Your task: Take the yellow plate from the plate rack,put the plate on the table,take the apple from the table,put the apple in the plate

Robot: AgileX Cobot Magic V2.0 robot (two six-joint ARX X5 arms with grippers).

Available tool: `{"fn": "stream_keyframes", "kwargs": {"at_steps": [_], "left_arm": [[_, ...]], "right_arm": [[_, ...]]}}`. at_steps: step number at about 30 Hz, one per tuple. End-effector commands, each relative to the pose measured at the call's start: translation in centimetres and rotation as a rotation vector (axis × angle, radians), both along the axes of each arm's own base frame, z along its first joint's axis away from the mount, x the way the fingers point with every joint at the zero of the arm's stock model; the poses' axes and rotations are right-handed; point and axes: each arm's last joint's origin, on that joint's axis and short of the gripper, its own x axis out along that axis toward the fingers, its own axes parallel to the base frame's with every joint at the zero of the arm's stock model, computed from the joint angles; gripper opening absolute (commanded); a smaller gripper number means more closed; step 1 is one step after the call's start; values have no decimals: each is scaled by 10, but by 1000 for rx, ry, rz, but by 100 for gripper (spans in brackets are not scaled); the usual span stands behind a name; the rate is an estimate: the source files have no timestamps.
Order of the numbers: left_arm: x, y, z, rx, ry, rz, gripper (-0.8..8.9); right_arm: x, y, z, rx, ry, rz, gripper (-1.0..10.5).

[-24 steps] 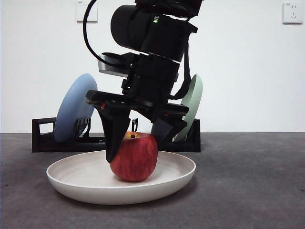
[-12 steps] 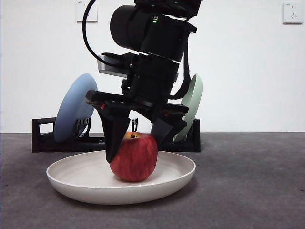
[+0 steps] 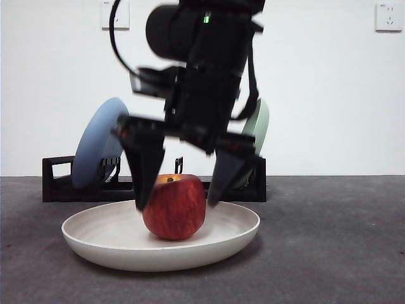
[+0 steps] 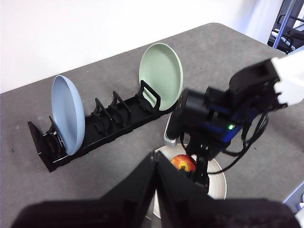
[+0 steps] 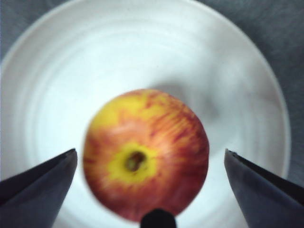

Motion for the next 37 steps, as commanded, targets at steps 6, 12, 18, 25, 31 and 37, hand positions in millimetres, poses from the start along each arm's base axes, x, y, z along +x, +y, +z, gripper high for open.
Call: {"fn": "stream_keyframes", "kwargs": {"at_steps": [6,12,18,25,31,37], "left_arm": [[0,-1,-1,3,1,-2,-8],[0,-1,-1,13,-5,-7,-8],[0,-1,-1,21,-10,-11,-8],[0,-1,-1,35,-17,-19,-8],[0,-2,-1,30,-6,-46,-8],[0,-4,-1,26,4,-68,-8]], "right_arm": [[-14,-15,83,52,-68,-6,566],[-46,-50,142,45,-63,-1,553],[-86,-97,189,59,-77,4,463],[-124,-138,221,157,-132,14,216],[-144,-157,235,274,-128,61,-12],[-153,-164,239,350,-88,109,-12]]}}
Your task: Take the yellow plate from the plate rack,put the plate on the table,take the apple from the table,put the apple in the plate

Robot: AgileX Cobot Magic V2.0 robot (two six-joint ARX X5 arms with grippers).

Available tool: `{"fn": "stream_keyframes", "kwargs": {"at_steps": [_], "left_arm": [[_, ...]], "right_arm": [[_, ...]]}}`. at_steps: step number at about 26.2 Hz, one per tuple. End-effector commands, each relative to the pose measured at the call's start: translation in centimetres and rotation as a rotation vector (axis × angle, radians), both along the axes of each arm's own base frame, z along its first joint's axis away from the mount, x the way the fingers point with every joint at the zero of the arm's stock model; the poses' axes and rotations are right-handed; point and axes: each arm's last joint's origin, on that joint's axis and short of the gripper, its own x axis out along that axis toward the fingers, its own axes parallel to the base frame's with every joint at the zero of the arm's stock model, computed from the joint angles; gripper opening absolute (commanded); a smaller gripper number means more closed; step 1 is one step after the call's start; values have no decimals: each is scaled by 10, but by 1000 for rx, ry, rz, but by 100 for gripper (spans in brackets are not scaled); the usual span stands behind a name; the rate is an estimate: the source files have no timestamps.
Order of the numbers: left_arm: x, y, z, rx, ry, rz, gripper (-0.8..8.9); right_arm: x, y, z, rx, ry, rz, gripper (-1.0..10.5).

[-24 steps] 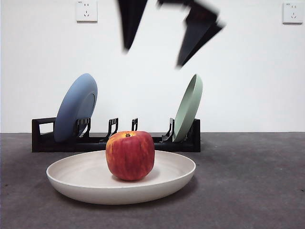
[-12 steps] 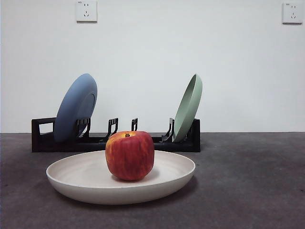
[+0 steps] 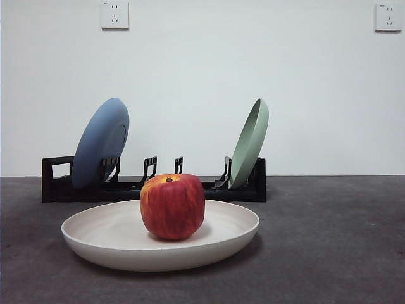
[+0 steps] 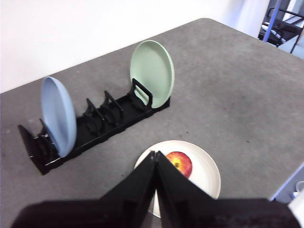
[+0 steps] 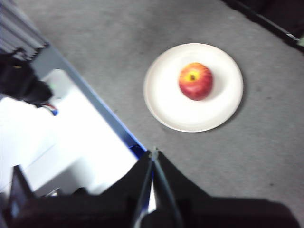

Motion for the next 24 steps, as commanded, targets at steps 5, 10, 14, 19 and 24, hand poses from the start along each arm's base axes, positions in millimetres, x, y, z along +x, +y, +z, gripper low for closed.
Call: {"fn": "stream_keyframes", "kwargs": {"at_steps": [5,10,14,19,24], "left_arm": [[0,-1,-1,9,-1,-14,-6],[0,-1,-1,9,-1,-14,-3],[0,-1,-1,9,-1,-14,-3],[1,-2,-1,12,1,-14,-3],[3,-6,-2,24,5,-16,-3]], "right_arm": [[-1,0,-2,-11,30,6,3],[-1,0,-2,-13,29,6,2],[-1,0,-2,-13,29,6,2],[-1,0,-2,-13,29,6,2],[-1,0,-2,-14,29,6,2]]}}
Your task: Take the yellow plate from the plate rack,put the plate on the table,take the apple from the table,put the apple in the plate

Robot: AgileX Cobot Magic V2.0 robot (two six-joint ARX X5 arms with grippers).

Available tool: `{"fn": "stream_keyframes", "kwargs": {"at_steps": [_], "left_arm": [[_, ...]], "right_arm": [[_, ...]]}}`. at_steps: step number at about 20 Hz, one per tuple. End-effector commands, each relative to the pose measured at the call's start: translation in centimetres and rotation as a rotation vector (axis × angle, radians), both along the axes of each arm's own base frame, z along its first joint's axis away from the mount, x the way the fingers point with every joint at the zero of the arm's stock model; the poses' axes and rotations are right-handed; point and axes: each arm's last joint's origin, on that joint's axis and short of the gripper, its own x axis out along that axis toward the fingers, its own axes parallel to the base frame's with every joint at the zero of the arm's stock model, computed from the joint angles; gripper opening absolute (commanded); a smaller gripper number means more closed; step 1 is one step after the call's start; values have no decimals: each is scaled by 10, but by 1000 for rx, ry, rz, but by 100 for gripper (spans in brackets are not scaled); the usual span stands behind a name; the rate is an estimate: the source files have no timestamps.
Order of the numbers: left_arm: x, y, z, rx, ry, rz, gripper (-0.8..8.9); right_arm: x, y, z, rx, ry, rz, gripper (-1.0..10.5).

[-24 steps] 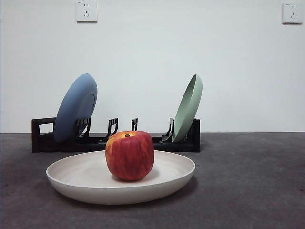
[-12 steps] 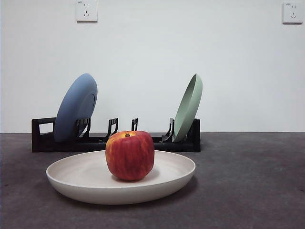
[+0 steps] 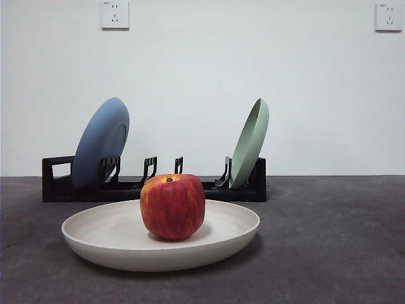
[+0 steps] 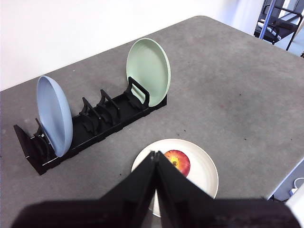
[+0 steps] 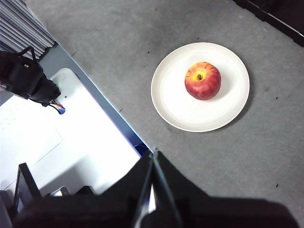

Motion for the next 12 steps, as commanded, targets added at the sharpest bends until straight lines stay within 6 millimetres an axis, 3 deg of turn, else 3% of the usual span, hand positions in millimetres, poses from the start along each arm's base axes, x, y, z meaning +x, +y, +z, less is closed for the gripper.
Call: {"fn": "stream_keyframes", "kwargs": {"at_steps": [1,6,12], "left_arm": [[2,-3,-1,29,-12,-8,-3],[6,-6,4,11,-64,40,-3],[13,-6,27,-29,-310,89,-3]], "right_arm": [[-1,-1,-2,-20,18,-4,2],[-1,-1,-2,-30,6,-17,2],[0,-1,-2,-40,-5,-29,2]]}}
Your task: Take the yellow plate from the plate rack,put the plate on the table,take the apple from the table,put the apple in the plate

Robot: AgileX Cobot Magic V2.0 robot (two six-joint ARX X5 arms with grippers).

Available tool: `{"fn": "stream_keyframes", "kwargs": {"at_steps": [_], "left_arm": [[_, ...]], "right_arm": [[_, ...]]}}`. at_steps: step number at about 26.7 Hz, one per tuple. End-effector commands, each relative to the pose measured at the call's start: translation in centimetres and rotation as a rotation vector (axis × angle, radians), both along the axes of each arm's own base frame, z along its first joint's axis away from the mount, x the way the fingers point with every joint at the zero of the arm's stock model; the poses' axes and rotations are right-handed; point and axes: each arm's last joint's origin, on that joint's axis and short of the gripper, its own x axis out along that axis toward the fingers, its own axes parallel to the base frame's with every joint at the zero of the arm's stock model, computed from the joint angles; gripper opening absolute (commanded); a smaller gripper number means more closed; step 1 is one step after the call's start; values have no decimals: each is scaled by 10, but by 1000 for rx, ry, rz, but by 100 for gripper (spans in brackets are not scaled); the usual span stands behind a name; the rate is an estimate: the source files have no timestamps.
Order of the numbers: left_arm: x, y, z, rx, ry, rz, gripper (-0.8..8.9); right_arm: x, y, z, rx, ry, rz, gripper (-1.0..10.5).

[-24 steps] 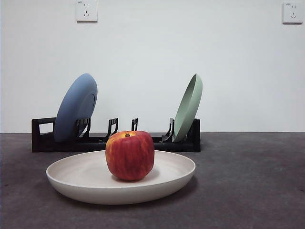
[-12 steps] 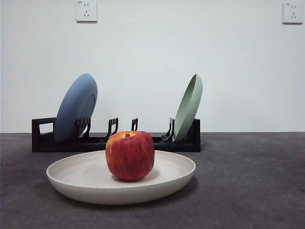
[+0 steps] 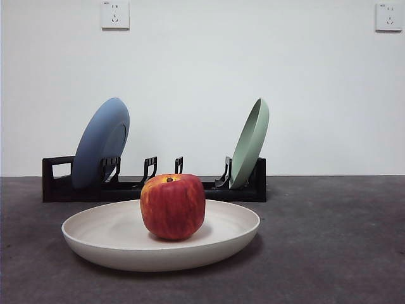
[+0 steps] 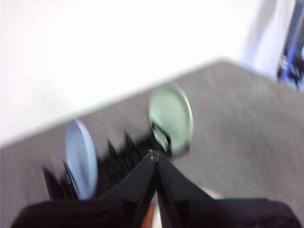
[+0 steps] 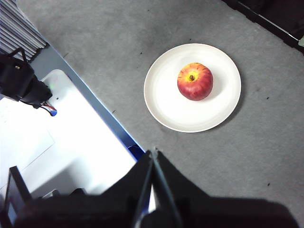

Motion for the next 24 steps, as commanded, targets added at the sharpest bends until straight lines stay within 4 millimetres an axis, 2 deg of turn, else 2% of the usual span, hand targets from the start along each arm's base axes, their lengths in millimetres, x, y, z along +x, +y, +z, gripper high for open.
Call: {"fn": "stream_keyframes", "kwargs": {"at_steps": [1,7,10,12,16,24], "left_arm": [[5,3,13,45,-166,3,-3],[18,15,24,64,-358,-89,-3],[22,24,17,68,-389,-58,-3],[24,30,5,86,-389,9,-3],[27,38,-29,107,-372,110,-3],[41,45,-136,58,-314,210,-3]], "right_arm": [[-1,-1,-2,-24,11,-11,2],[0,-2,-2,-45,-12,-37,2],[0,-2,-2,-48,-16,-41,2],[0,-2,-2,-48,-16,-41,2],[0,-2,-2,-48,-16,-41,2],[0,-2,-2,-48,-16,-41,2]]}}
